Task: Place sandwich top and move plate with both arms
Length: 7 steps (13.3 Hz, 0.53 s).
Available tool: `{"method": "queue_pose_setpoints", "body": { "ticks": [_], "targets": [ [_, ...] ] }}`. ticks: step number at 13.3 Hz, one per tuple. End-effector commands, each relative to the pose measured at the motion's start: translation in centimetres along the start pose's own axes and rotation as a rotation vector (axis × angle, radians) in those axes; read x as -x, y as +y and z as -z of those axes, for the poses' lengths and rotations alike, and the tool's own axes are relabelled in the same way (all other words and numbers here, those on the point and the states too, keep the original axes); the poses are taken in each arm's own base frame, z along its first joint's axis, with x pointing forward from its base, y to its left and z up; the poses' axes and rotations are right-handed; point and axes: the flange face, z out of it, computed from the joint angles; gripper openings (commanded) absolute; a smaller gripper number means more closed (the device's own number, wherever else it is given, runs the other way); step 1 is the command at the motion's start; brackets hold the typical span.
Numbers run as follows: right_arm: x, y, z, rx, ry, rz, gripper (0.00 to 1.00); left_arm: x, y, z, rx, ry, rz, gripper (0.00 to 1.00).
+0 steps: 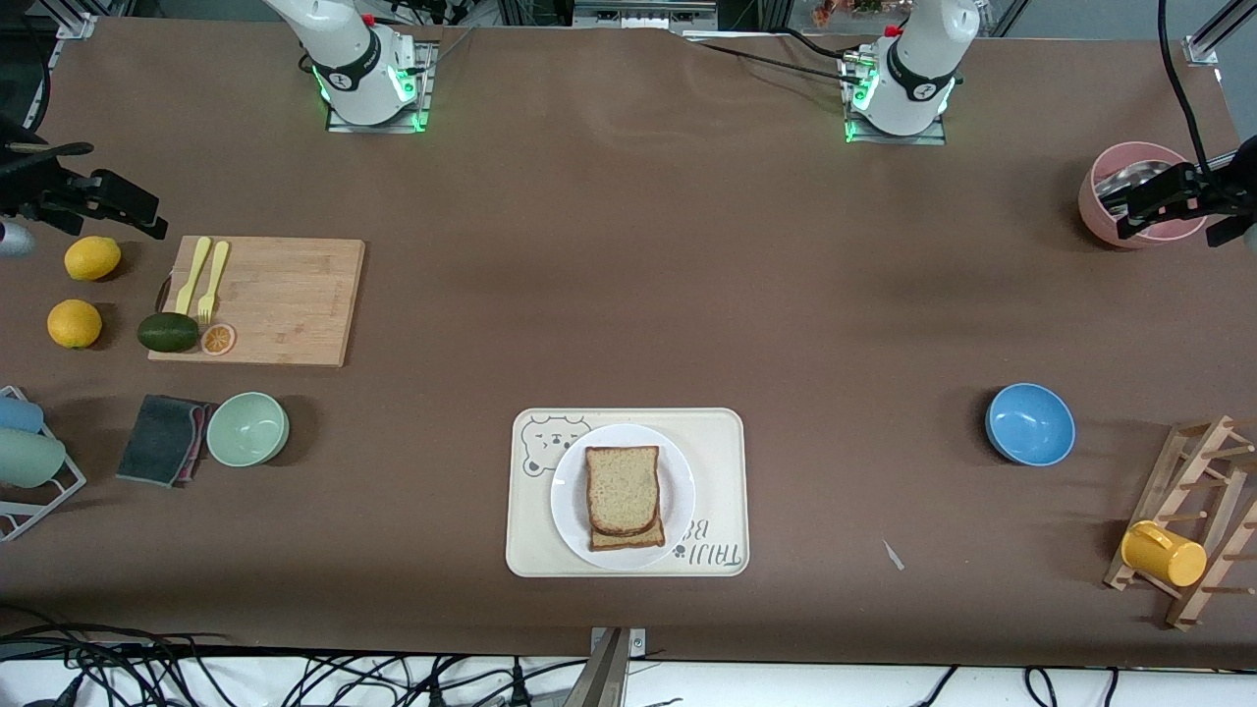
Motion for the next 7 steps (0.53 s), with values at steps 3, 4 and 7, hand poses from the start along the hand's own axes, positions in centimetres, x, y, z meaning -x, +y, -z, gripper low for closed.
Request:
{"method": "queue_pose_setpoints", "body": {
  "ticks": [3,4,7],
  "targets": [
    [0.05,-0.18,0.64,-0.018,0.001,0.011,1.0,-0.43,0.54,-0.81,-0.02,-0.039,-0.037,1.0],
    [0.03,-0.18,0.65,-0.018,0.002,0.011,1.0,-0.37,0.54,-0.74,-0.02,-0.039,-0.037,1.0],
    [0.0,-0.25,0.8,-0.017,0.012,0.013,1.0,-0.34,0.81,-0.61,-0.019,-0.037,-0.028,1.0]
  ]
}}
